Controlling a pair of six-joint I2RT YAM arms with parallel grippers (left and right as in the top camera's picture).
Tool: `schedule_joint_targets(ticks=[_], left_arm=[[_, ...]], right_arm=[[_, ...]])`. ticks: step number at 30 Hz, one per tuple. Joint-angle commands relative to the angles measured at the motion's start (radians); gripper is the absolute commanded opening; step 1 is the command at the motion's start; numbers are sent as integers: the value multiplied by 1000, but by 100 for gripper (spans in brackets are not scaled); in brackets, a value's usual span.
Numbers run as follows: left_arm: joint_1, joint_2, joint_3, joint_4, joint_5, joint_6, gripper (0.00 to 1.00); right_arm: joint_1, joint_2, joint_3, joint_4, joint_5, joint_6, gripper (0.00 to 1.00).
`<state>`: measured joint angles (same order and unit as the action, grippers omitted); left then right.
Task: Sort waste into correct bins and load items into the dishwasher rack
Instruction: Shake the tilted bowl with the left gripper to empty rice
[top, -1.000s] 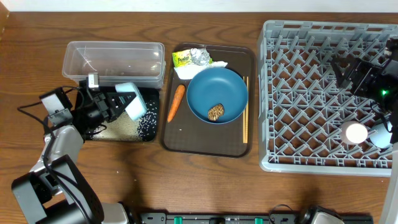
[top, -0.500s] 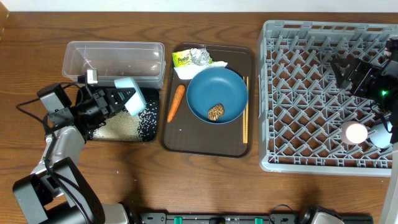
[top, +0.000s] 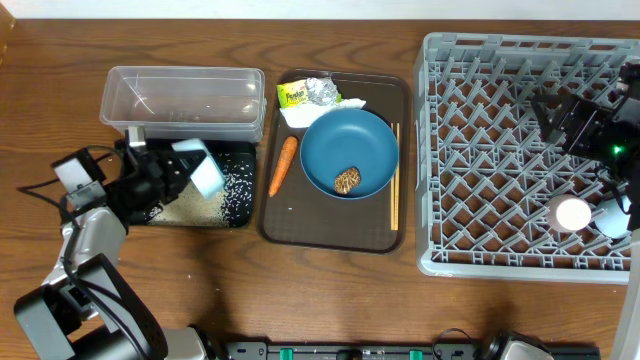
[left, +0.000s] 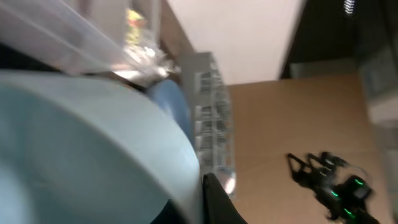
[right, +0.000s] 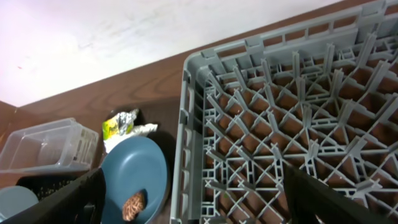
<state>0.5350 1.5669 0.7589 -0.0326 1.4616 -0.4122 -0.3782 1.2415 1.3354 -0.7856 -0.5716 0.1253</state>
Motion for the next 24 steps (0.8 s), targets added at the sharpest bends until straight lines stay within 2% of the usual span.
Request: schedule_joint_targets(ticks=[1, 3, 4, 5, 6, 7, 9, 10, 12, 13, 15, 18, 24], left_arm=[[-11, -26, -2, -10, 93, 76, 6], [5, -25, -3, -46, -45, 108, 6], [12, -24, -2, -75, -116, 30, 6], [13, -24, -2, -64, -71, -57, 7], [1, -24, -2, -12, 52, -56, 6], [-10, -26, -2, 37, 113, -38, 6], [-23, -34, -3, 48, 89, 17, 6], [-21, -34, -3, 45, 18, 42, 6], [-18, -32, -3, 26, -68, -19, 6], [-22, -32, -3, 46, -30, -29, 6], [-49, -32, -3, 108, 110, 84, 6], [-62, -32, -3, 45, -53, 33, 6], [-89, -51, 2, 43, -16, -8, 6]], right_arm=[[6, 2, 7, 1, -5, 8, 84], [6, 2, 7, 6, -5, 8, 84], [6, 2, 7, 9, -5, 8, 84], [5, 2, 7, 11, -5, 8, 84], [5, 2, 7, 10, -5, 8, 84], [5, 2, 7, 9, -5, 8, 84], [6, 2, 7, 8, -5, 8, 84], [6, 2, 7, 9, -5, 8, 84], [5, 2, 7, 17, -5, 8, 84], [6, 2, 7, 21, -5, 8, 84], [6, 2, 7, 22, -5, 8, 84], [6, 2, 7, 24, -5, 8, 84], [6, 2, 7, 27, -5, 8, 84]])
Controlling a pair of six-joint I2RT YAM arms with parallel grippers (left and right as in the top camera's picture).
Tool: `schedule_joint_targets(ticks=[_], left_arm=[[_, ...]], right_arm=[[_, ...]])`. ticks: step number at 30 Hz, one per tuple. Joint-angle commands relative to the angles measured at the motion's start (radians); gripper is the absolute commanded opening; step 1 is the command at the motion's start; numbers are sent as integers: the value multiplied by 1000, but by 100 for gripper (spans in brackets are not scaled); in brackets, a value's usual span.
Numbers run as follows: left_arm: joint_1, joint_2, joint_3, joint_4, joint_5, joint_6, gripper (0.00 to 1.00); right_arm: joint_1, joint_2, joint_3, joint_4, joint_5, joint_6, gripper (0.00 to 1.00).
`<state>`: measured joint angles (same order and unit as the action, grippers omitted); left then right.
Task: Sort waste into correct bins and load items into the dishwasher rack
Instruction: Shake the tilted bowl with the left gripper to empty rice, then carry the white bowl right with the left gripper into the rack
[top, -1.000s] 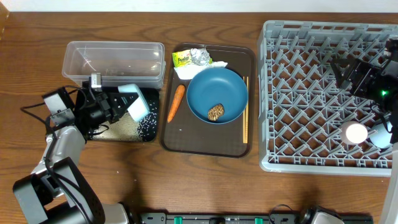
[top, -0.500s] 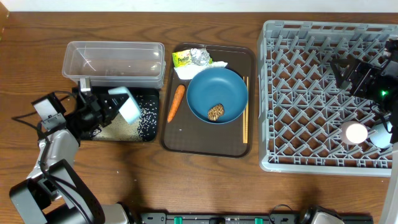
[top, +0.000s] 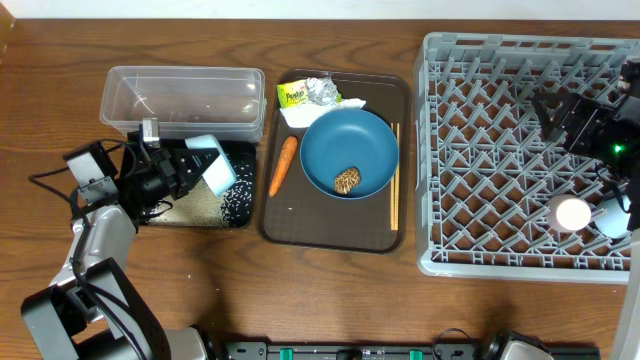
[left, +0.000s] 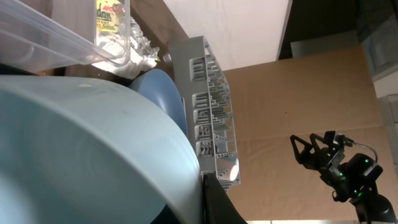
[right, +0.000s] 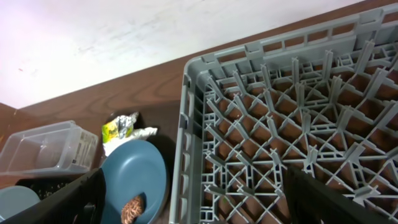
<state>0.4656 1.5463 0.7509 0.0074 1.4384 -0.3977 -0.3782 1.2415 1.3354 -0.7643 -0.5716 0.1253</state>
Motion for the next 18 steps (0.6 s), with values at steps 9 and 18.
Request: schedule_joint_targets(ticks=[9, 18], left_arm=[[-175, -316, 52, 507, -152, -375, 6], [-403, -249, 80, 839, -276, -618, 6]], right_arm=[[6, 2, 7, 21, -13, 8, 84], [3, 2, 7, 44, 12, 8, 84]])
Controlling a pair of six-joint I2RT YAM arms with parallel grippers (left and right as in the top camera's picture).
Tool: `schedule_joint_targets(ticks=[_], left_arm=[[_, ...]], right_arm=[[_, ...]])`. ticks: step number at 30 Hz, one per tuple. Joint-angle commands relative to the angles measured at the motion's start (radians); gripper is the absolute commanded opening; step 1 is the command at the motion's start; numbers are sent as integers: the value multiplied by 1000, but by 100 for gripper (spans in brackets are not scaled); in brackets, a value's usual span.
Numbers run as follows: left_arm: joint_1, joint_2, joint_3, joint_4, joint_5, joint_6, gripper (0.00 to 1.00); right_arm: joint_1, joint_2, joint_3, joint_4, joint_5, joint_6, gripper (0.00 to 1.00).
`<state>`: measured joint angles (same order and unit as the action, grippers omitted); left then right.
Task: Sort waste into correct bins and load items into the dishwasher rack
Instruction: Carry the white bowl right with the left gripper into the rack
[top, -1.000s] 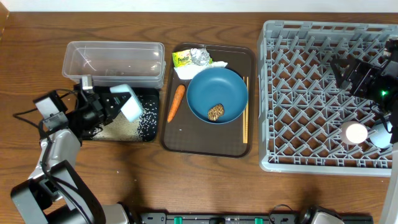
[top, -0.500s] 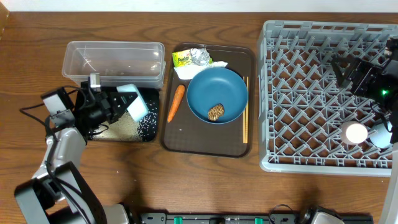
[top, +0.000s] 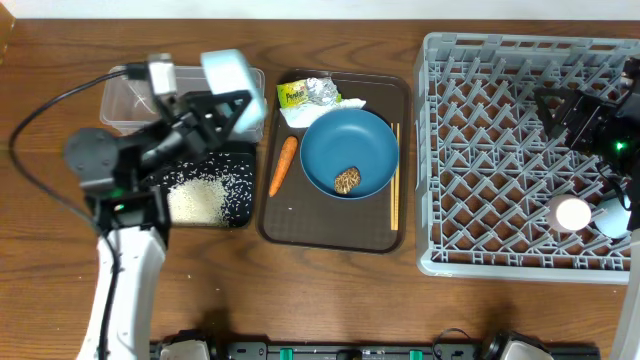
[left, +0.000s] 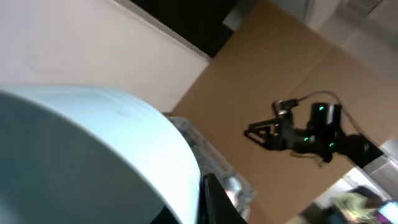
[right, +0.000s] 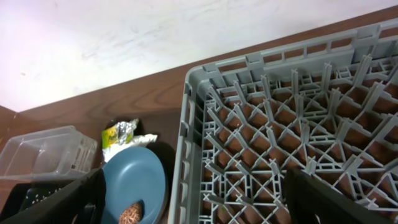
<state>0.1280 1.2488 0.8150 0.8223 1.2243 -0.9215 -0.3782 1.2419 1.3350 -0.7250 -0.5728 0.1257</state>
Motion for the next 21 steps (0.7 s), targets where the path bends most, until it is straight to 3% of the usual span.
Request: schedule_joint_targets(ticks=[1, 12, 21], left_arm=[[-97, 67, 27, 33, -69, -95, 6], [-459, 431, 318, 40, -89, -47, 6], [-672, 785, 580, 42, -92, -40, 6]], right_arm=[[3, 2, 8, 4, 21, 8, 84], [4, 2, 8, -12, 115, 8, 85], [4, 2, 8, -31, 121, 11, 86]])
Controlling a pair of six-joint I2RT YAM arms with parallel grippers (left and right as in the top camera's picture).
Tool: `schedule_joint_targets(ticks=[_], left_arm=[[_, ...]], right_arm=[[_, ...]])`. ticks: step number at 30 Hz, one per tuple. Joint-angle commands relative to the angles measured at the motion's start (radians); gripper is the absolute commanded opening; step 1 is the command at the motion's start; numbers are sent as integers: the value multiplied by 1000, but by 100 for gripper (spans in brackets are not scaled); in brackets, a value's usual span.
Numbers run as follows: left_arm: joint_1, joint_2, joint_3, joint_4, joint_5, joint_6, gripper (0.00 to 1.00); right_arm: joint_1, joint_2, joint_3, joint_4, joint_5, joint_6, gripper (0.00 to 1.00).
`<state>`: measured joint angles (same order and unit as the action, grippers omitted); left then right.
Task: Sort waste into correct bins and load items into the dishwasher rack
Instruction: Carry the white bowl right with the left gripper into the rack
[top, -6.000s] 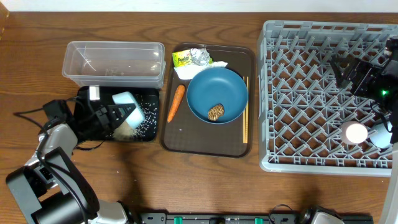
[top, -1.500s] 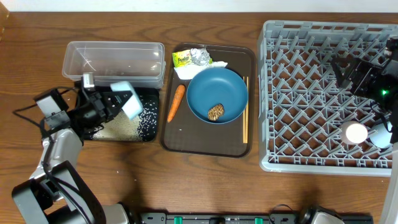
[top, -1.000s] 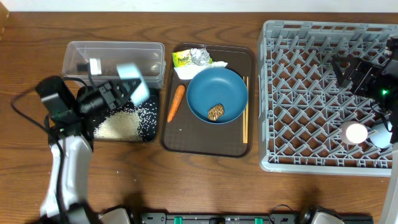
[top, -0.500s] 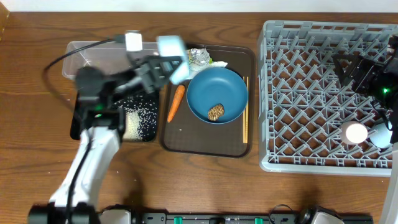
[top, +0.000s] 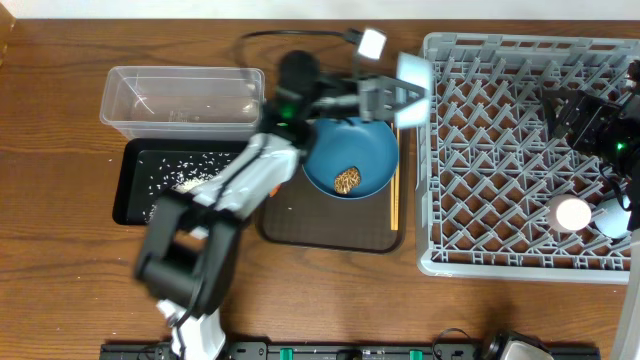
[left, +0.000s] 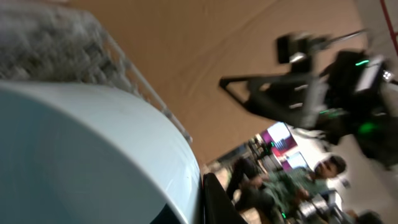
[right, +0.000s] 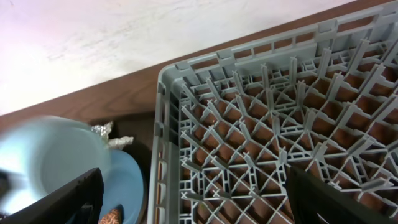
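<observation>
In the overhead view my left gripper (top: 398, 92) is shut on a light blue cup (top: 413, 74), held above the brown tray's far right corner, right at the grey dishwasher rack's (top: 520, 255) left edge. The left wrist view is mostly filled by the cup (left: 93, 155), with one black finger (left: 214, 199) against its wall. From the right wrist the same cup (right: 50, 155) shows left of the rack (right: 261, 124). My right gripper (top: 590, 118) hovers open over the rack's right part. On the tray lies a blue plate (top: 350, 150) holding a brown food scrap (top: 347, 181).
Chopsticks (top: 394, 195) lie along the tray's right side. A clear bin (top: 183, 97) stands at the back left, a black tray (top: 185, 180) with scattered rice in front of it. A white cup (top: 572, 214) sits in the rack. My left arm hides the tray's left part.
My left gripper with the light blue cup has moved right, from above the clear bin's right end to the rack's left edge. The right gripper has stayed put.
My left gripper first held the cup tipped over the black tray with rice, and it was still there on its side a moment later. Then the cup was up over the clear bin, and now it is beside the rack.
</observation>
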<state>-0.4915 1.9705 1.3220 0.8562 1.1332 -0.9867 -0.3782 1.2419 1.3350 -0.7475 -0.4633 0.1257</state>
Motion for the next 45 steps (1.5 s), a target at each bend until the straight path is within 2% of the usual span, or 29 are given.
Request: schedule_joint_targets(ticks=[1, 7, 14, 20, 27, 34, 37, 38, 43, 45], left_arm=[[-71, 90, 92, 16, -1, 29, 6], [-162, 192, 132, 55, -49, 32, 6], [-220, 226, 132, 51, -95, 27, 6], [-228, 239, 132, 48, -106, 16, 6], [-228, 285, 132, 51, -133, -86, 6], [-225, 298, 132, 53, -151, -90, 7], [-215, 298, 132, 74, -154, -111, 17], [-210, 298, 132, 81, -156, -123, 17], [-171, 298, 132, 111, -152, -190, 39], [-158, 298, 131, 111, -139, -198, 57]], right_arm=[[4, 4, 8, -9, 12, 11, 86], [4, 6, 8, -19, 19, 11, 86], [4, 17, 8, -42, 19, 11, 85], [4, 21, 8, -54, 19, 11, 84], [4, 21, 8, -58, 19, 11, 83], [4, 21, 8, -67, 19, 11, 82], [4, 21, 8, -71, 19, 11, 82], [4, 21, 8, -72, 19, 11, 82], [4, 21, 8, -75, 19, 9, 82], [4, 21, 8, -74, 22, 7, 82]])
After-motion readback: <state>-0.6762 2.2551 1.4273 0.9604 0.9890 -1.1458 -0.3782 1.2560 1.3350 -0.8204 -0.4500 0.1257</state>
